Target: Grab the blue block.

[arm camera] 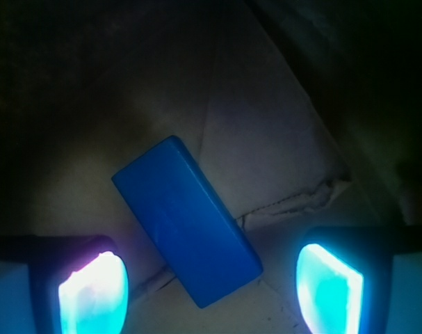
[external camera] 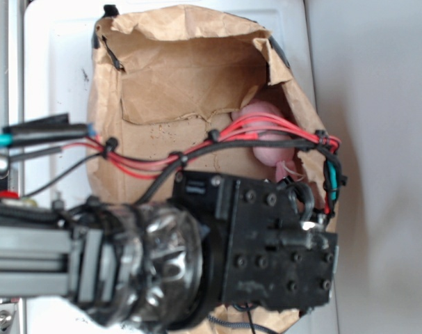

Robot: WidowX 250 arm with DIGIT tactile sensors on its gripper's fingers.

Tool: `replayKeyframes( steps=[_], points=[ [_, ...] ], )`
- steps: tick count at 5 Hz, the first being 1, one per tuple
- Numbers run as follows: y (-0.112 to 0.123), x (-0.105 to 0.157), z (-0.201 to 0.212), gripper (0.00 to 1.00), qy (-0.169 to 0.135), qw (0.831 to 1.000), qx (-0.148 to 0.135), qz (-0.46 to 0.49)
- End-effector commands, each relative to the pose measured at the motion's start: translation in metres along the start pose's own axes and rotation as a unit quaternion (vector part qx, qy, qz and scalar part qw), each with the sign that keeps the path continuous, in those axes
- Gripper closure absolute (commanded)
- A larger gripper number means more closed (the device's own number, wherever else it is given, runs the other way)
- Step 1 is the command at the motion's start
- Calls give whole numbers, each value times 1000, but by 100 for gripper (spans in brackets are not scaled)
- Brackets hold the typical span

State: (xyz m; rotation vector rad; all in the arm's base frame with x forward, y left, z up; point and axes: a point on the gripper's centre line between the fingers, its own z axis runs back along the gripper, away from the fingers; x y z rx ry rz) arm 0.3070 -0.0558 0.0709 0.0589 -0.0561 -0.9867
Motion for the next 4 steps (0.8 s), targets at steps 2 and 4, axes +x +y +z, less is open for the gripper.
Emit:
replayKeyframes(
  steps=[2, 4],
  points=[
    [-10, 5, -2, 0, -47, 994, 72, -74],
    [-8, -15, -17, 0, -48, 990, 22, -131]
  ],
)
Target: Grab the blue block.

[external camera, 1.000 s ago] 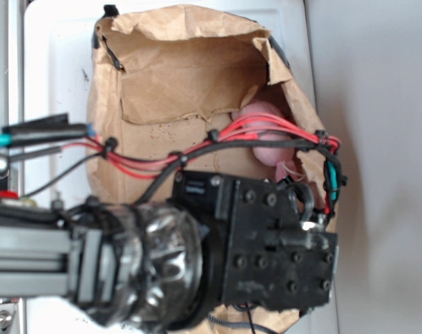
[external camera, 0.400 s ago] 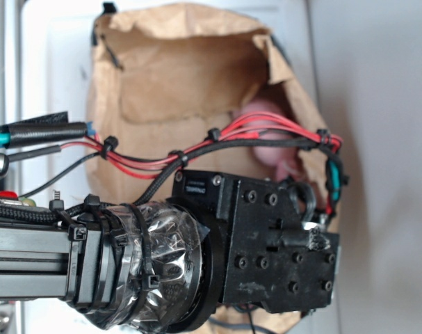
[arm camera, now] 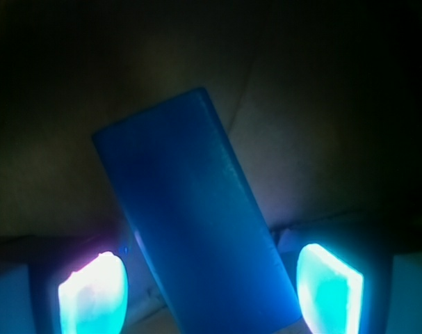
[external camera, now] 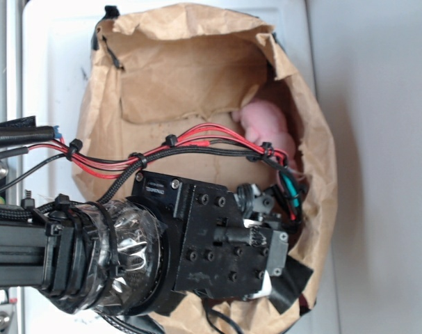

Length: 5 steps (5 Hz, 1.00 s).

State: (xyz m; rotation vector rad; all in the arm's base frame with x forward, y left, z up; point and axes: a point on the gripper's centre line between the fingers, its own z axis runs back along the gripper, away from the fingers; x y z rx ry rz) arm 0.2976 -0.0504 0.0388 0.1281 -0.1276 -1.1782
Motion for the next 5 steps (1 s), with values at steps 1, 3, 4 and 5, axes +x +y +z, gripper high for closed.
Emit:
replayKeyframes(
  steps=[1, 3, 4, 5],
  points=[
    [12, -3, 3, 0, -21, 999, -30, -35],
    [10, 1, -25, 0, 5, 998, -48, -40],
    [14, -1, -24, 100, -1, 998, -48, -31],
    [18, -6, -18, 100, -6, 999, -52, -16]
  ],
)
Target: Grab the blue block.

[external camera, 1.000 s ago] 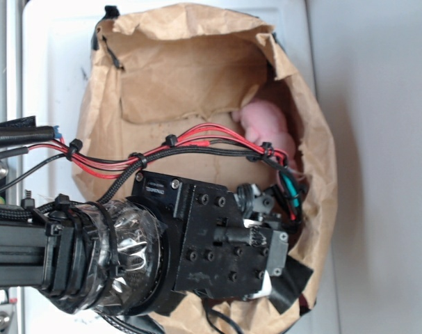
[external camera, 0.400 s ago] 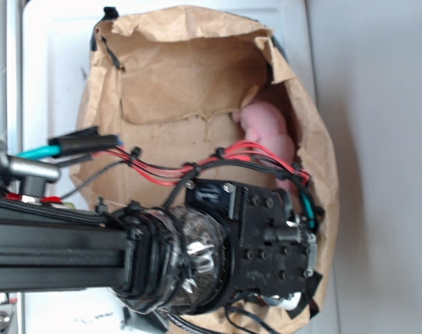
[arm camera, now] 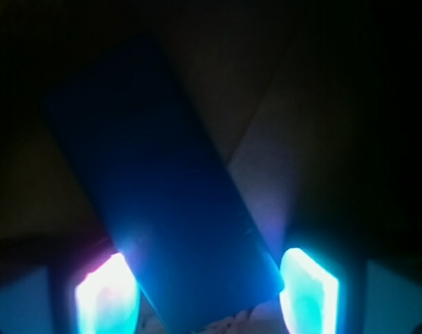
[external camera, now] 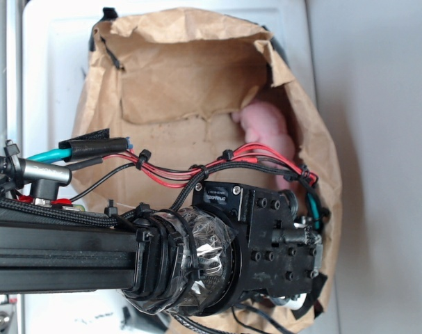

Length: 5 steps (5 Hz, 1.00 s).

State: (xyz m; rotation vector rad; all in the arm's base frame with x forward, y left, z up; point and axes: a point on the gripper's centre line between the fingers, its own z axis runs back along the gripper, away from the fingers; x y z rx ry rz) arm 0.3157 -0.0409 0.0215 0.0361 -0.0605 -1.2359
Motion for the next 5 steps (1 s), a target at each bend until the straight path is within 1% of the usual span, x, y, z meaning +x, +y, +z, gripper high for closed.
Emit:
replayKeyframes(
  steps=[1, 2, 3, 4, 5],
  points=[
    [-5, -14, 11, 100, -3, 999, 5, 50],
    [-7, -31, 37, 100, -39, 992, 7, 120],
    [-10, -48, 47, 100, -34, 982, 10, 183],
    [-16, -59, 54, 100, -31, 973, -6, 228],
    [-27, -65, 76, 100, -25, 962, 12, 270]
  ],
)
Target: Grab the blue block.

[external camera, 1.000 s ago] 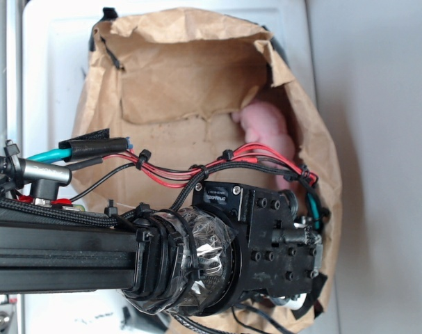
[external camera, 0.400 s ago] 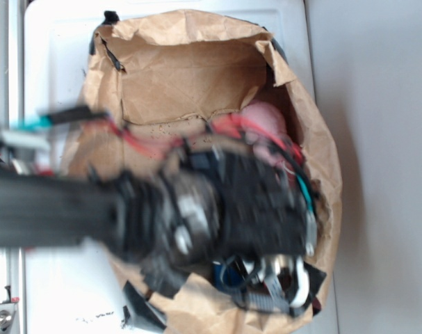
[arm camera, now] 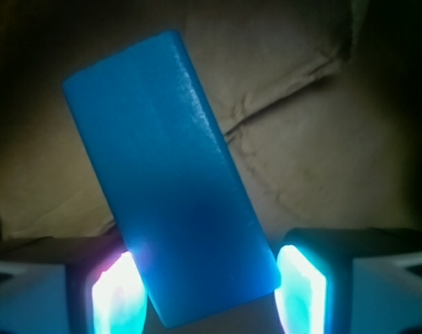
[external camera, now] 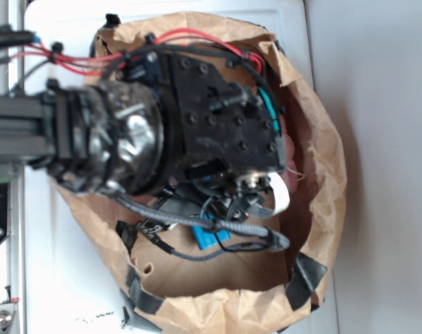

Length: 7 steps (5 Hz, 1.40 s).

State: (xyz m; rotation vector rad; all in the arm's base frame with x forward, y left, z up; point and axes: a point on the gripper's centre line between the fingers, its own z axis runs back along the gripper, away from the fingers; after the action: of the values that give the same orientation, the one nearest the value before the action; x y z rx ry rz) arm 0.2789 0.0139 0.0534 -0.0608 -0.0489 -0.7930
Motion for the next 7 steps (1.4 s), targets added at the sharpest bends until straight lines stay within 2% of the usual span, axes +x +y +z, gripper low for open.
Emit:
replayKeyframes(
  steps=[1, 2, 3, 4, 5, 6, 7],
  points=[
    [-23, -6, 73, 100, -61, 991, 53, 103],
    [-30, -12, 100, 100, -70, 989, 68, 109],
    [-33, -11, 118, 100, -72, 981, 76, 162],
    [-25, -12, 125, 100, -49, 961, 58, 265],
    [-20, -15, 128, 100, -52, 950, 22, 307],
    [-24, -15, 132, 100, -60, 942, 22, 328],
    [-24, -12, 134, 100, -82, 928, 29, 362]
  ],
)
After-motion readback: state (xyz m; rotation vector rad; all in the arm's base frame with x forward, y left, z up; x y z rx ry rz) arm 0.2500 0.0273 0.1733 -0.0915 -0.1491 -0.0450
